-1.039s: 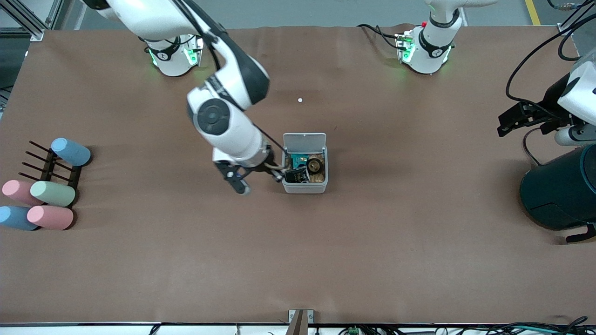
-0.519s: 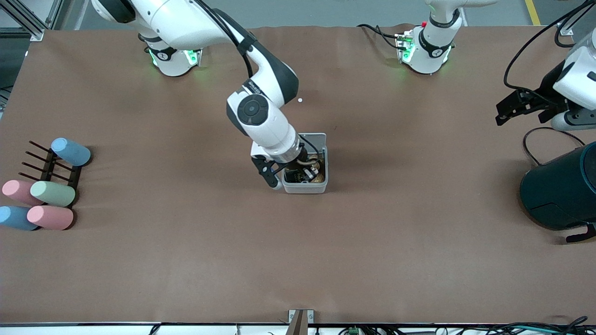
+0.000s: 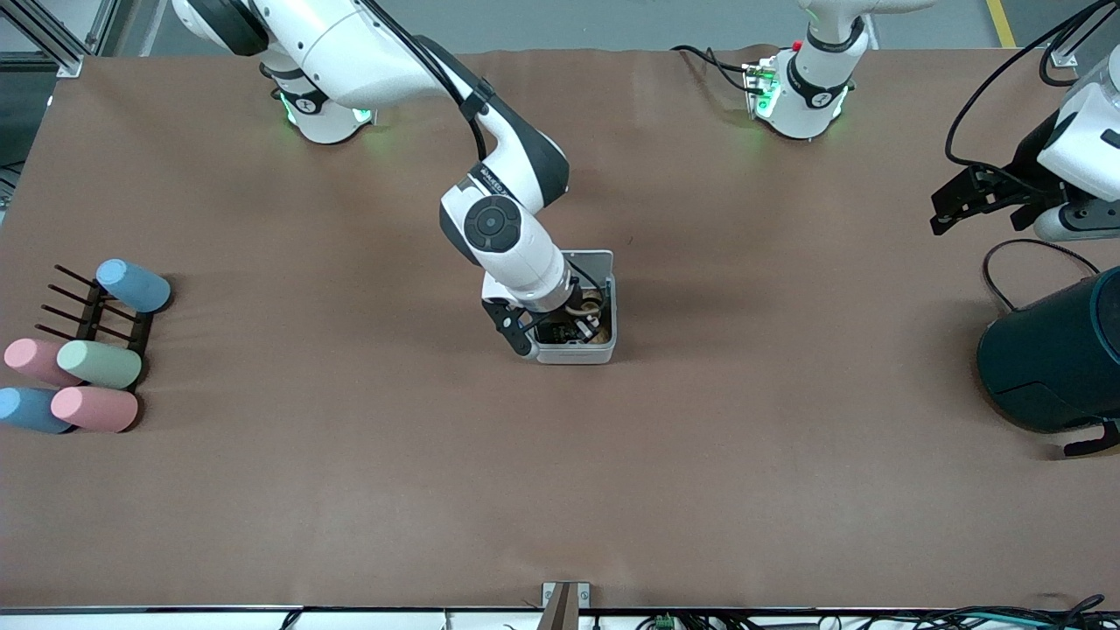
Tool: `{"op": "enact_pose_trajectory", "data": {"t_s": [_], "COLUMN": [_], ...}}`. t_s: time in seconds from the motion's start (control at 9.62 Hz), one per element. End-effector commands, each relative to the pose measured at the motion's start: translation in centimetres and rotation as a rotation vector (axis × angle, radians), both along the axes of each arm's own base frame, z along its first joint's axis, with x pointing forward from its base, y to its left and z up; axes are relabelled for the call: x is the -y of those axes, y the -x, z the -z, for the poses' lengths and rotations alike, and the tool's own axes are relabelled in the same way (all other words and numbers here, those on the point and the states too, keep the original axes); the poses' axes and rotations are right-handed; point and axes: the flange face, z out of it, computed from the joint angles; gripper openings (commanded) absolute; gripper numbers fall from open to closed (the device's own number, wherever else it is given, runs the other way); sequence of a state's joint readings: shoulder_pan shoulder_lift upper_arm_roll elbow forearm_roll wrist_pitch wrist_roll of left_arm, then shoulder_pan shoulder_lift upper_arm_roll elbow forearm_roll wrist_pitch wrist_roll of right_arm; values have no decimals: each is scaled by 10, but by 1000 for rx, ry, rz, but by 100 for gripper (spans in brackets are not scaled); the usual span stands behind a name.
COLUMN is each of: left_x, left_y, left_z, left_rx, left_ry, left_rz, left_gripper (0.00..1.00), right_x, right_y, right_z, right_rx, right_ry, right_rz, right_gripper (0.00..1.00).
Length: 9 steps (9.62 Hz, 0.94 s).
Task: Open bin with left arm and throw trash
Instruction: 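Carry the rubber band over the bin and release it with the right gripper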
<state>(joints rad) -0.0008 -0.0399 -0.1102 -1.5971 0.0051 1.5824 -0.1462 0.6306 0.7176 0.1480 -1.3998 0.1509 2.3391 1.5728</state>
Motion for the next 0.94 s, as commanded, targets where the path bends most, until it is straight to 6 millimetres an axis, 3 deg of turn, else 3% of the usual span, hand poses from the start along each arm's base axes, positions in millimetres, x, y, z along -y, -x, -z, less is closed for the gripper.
{"op": "enact_pose_trajectory", "data": {"t_s": [0.0, 0.21, 0.31, 0.52, 0.83], "left_x": [0, 0, 0, -2, -3], "left_y": [-2, -2, -2, -3, -7], "left_z": [-5, -5, -5, -5, -9], "left_rx": [7, 7, 7, 7, 18], "left_ry": [15, 15, 17, 17, 16], "left_rz": [11, 12, 13, 6, -9], "left_gripper": [100, 100, 100, 100, 100], "right_x": [-6, -6, -12, -6, -1], "right_y": [3, 6, 16, 10, 7], "right_z": [-2, 1, 4, -1, -36], "right_rx": [-2, -20, -44, -46, -36], "right_ry": [-2, 13, 34, 27, 16], "right_rz": [-12, -19, -41, -25, -13], "right_gripper": [44, 83, 85, 85, 85]}}
